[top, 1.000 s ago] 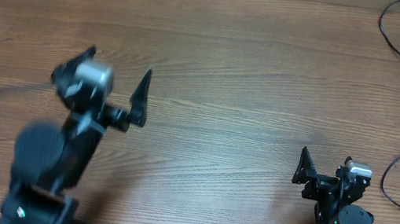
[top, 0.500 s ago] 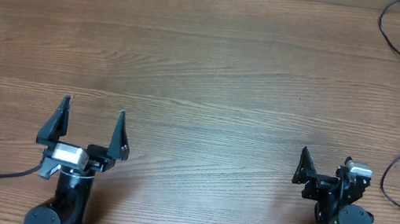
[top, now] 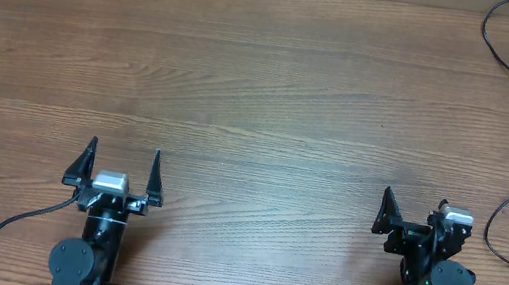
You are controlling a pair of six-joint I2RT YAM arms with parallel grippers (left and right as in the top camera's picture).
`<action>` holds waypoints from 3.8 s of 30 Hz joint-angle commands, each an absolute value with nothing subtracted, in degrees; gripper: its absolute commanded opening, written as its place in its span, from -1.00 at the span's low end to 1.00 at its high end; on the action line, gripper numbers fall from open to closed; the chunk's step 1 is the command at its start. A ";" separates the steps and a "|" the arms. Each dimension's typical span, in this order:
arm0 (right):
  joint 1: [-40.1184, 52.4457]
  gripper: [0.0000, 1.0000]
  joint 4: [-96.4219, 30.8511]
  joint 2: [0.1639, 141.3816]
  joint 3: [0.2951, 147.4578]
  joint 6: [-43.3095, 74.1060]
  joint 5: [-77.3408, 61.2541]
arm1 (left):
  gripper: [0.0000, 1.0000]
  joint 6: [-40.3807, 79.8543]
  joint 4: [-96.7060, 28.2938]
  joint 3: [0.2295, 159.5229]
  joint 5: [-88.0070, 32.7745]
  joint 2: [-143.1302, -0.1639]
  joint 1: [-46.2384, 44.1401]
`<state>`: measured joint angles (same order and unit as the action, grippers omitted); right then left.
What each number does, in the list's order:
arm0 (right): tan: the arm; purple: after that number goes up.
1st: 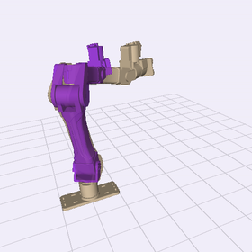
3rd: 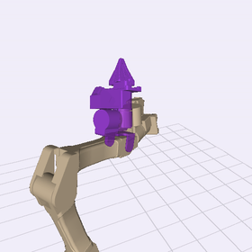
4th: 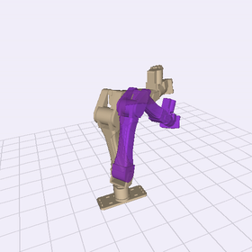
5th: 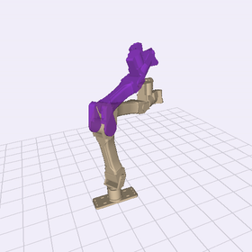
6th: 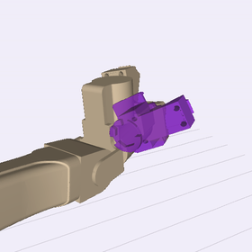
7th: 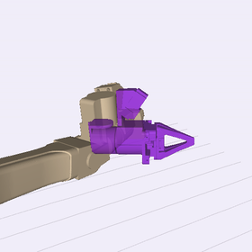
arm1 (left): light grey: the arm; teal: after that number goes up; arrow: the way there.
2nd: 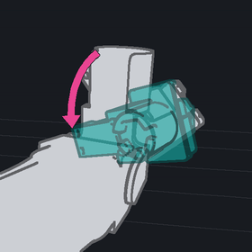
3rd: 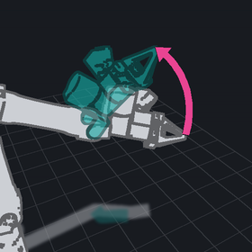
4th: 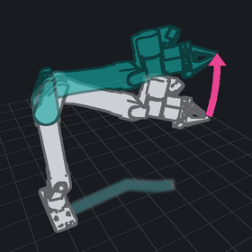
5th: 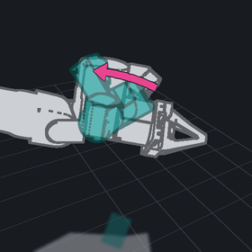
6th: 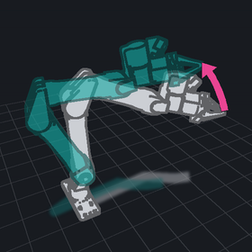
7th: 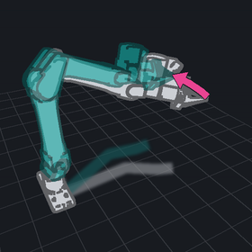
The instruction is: Untangle cables
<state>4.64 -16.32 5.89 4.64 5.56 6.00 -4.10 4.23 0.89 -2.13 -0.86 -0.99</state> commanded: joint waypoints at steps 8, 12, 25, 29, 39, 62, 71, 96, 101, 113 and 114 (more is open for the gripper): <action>4.75 1.00 -17.10 5.85 5.30 5.58 6.81 | 1.00 -4.58 -3.88 0.32 -2.26 -0.14 -0.19; 4.75 1.00 -17.10 5.87 5.30 5.58 6.81 | 0.99 -0.89 -4.27 0.32 2.22 -0.14 -0.19; 4.75 1.00 -17.10 5.85 5.30 5.58 6.81 | 0.99 -1.30 -4.25 0.32 3.01 -0.23 -0.01; 4.75 1.00 -17.10 5.85 5.30 5.58 6.81 | 1.00 -1.30 -4.27 0.32 3.01 -0.25 -0.01; 4.75 0.99 -17.10 5.85 5.30 5.58 6.81 | 1.00 -1.30 -4.27 0.32 2.98 -0.25 -0.01; 4.75 1.00 -3.05 0.14 4.45 5.56 6.39 | 1.00 -1.30 -4.27 0.32 2.98 -0.25 -0.01; 1.72 1.00 -4.69 0.14 0.34 5.56 2.15 | 1.00 -1.30 -4.25 0.32 2.98 -0.25 -0.01; 1.80 1.00 -4.75 0.16 0.45 -6.26 0.32 | 1.00 -1.30 -4.27 0.32 3.01 -0.25 -0.01; 1.80 1.00 -4.78 0.16 0.45 -6.26 0.30 | 1.00 -1.30 -4.27 0.32 2.98 -0.25 -0.01; 1.80 1.00 -4.78 0.16 0.45 -6.28 0.32 | 1.00 -1.30 -4.27 0.32 3.01 -0.25 -0.01; 1.80 1.00 -4.75 0.16 0.45 -6.28 0.32 | 0.99 -1.30 -4.25 0.32 2.98 -0.25 -0.01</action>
